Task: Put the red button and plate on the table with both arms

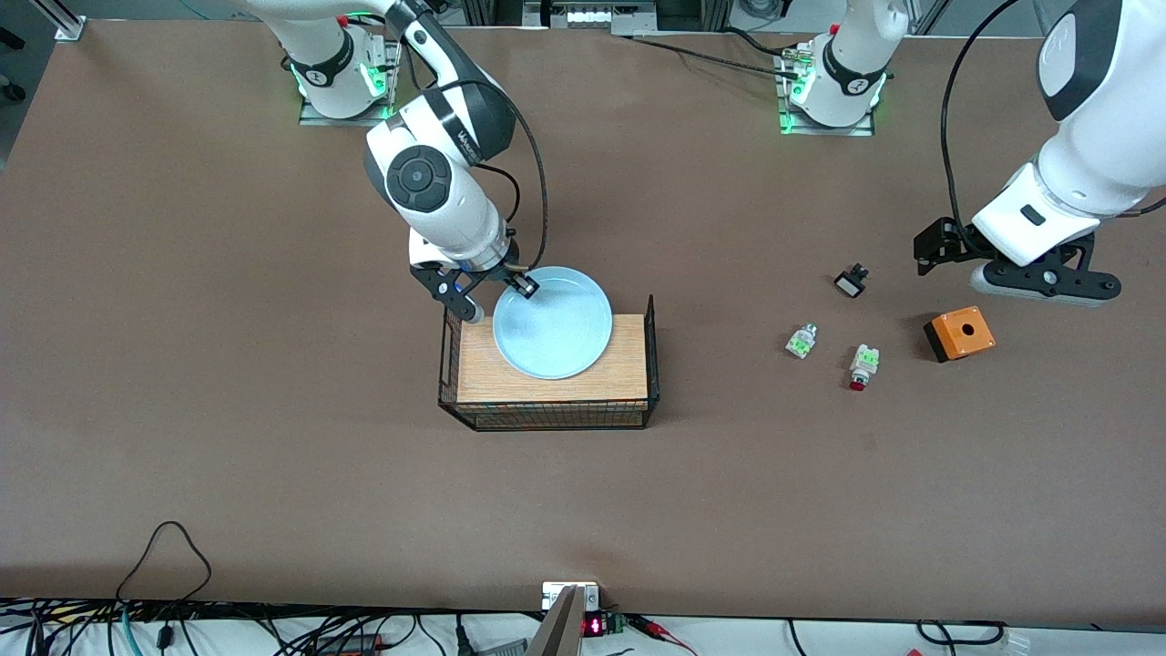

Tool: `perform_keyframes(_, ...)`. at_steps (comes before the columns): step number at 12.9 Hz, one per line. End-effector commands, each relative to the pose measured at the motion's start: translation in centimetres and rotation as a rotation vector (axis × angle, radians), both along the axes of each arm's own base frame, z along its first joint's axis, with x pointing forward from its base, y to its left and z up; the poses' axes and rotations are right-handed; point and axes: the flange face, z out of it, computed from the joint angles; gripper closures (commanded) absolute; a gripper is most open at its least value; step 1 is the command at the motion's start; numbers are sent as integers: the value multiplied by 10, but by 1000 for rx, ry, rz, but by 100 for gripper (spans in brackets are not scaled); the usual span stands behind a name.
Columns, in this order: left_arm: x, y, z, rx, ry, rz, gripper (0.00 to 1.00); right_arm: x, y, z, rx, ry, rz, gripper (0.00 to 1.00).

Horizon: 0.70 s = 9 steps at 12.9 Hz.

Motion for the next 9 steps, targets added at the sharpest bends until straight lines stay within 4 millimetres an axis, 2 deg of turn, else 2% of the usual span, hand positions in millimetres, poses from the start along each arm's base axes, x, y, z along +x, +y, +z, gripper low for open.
perform_keyframes(1,0,2,-3,-13,-3,-17,0,-13,-3,30,-10,17,32,95)
perform_keyframes(3,6,4,-2,-17,-6,-12,0,-20,-5,55,-2,21,61,98)
perform_keyframes(5,6,4,-2,-17,-6,-12,0,-27,-15,92,48,34,93,100)
perform_keyframes(8,2,2,-4,-14,26,-13,0,-23,-51,130,55,20,198,100)
perform_keyframes(9,1,0,-5,-18,31,-17,0,-17,-73,142,56,15,237,100)
